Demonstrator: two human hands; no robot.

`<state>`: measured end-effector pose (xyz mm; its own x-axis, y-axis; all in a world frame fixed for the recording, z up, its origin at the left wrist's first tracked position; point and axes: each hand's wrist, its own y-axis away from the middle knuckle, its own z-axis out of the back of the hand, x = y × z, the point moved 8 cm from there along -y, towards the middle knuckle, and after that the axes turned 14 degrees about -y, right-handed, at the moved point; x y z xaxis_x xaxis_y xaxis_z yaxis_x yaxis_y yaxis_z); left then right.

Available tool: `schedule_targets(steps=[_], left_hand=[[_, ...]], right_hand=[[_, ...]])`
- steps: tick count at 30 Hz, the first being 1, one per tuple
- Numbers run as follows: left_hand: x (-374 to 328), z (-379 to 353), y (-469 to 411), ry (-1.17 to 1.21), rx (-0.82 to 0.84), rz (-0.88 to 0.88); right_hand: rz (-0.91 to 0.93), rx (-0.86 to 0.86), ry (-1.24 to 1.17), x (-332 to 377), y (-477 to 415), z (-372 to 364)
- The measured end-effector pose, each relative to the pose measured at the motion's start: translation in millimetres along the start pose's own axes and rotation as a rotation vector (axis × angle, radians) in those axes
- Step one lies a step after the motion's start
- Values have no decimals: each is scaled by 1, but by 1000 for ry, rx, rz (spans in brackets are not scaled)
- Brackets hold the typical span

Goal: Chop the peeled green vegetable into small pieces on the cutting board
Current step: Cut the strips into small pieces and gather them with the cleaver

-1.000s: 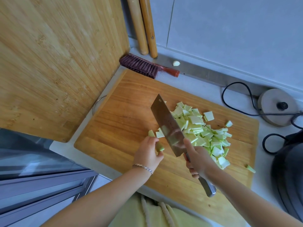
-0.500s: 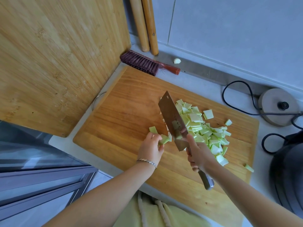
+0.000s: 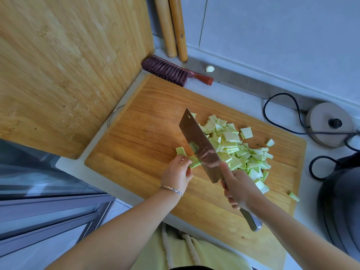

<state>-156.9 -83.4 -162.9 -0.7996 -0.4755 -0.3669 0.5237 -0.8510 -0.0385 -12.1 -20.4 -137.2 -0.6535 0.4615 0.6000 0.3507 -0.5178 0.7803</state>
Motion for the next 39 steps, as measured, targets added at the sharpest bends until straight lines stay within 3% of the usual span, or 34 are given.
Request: schedule_targets(steps=[6, 11, 17, 25, 32, 39], left_hand=[[-1, 1, -2, -24, -1, -8], [-4, 1, -5, -49, -25, -20], [-11, 2, -13, -83, -10, -51], [-14, 1, -16, -251, 20, -130], [-12, -1, -15, -372, 87, -111], [-11, 1, -14, -323, 75, -98]], right_hand=[[-8, -10, 28, -1, 0, -2], [61, -64, 204, 1, -9, -1], [-15, -35, 54, -6, -16, 3], [38, -63, -20, 2, -8, 11], [90, -57, 152, -4, -9, -1], [130, -91, 248, -11, -19, -12]])
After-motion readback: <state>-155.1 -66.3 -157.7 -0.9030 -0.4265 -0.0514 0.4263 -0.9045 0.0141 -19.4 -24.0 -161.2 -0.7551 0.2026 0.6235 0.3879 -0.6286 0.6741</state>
